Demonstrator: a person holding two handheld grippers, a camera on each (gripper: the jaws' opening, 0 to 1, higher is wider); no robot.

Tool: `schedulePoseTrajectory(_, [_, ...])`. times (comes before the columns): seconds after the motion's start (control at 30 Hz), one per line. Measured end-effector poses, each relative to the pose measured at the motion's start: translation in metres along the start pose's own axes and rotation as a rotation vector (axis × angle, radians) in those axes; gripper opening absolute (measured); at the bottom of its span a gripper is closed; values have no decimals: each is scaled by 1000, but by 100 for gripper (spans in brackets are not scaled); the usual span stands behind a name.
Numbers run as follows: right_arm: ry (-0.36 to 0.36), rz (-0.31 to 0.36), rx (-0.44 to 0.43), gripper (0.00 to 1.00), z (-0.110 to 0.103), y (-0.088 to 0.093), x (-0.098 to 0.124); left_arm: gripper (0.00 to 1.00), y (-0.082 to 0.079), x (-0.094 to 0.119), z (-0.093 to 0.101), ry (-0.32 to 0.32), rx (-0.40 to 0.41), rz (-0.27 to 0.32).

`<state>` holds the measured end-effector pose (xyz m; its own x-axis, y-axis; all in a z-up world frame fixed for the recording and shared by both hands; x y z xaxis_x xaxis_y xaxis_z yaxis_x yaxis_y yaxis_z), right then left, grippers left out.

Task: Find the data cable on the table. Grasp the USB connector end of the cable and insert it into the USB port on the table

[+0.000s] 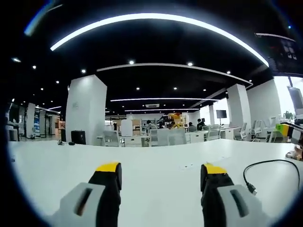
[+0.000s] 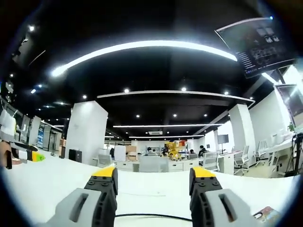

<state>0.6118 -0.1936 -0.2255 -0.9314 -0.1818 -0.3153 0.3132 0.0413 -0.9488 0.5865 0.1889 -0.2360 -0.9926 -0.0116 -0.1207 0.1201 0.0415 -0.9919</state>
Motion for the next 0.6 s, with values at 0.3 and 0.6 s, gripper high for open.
schedulePoseTrajectory(0.3, [1,-26,-23,62,3,6,-3,71,1,-2,-4,-27,-8,-6])
schedulePoseTrajectory(0.6, [-15,-46,-25,62,0,10,-4,70,6,-3,1,-7,-29,-32])
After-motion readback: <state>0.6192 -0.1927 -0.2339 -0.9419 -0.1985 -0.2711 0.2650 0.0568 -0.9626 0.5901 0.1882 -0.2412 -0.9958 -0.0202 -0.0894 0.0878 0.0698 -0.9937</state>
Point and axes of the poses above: the point that each gripper's makers call its tool centre point, and the gripper's own axes: x roughly backward along the fingers, z roughly to its right, y roughly out of its underside, the point moved 5 cm from there along x, roughly backward along the fingers
